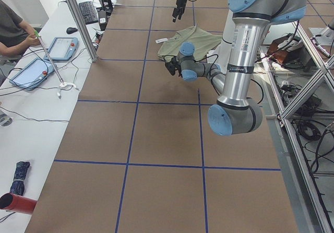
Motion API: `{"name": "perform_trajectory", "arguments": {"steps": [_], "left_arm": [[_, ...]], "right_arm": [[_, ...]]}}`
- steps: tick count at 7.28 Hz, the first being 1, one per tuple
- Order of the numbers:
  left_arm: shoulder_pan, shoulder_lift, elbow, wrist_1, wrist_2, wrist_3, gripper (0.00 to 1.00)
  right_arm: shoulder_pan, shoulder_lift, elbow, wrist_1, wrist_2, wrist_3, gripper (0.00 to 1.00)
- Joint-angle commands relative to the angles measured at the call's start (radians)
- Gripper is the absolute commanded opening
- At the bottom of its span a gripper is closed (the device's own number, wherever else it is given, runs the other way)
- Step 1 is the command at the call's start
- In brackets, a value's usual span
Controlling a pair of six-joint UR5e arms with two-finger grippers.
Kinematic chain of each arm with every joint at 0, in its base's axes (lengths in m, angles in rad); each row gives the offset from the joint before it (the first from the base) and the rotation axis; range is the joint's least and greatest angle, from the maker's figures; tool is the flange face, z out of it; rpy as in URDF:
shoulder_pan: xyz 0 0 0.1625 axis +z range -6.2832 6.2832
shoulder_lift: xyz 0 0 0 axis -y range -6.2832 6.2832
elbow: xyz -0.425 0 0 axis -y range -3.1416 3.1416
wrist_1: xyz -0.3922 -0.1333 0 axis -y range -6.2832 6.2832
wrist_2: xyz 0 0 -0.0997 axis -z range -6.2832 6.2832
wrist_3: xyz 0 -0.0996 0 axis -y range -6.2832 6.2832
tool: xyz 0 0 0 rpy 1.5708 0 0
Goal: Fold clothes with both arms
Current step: 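Grasp the collar with the right gripper while the left gripper reaches the shirt's near corner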
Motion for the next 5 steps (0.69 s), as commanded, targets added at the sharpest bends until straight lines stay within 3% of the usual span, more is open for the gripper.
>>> {"name": "perform_trajectory", "arguments": {"steps": [1,5], "left_arm": [[0.123,-0.027,0.012,0.003,0.081,-0.024,0.72],[0.185,-0.065,0.045,0.026,0.152,-0.013,0.68]], "right_arm": [[0.031,0.015,-0.026,0.003,0.001,-0.029,1.00],[0.031,0.015,-0.052,0.003,0.001,-0.035,1.00]]}}
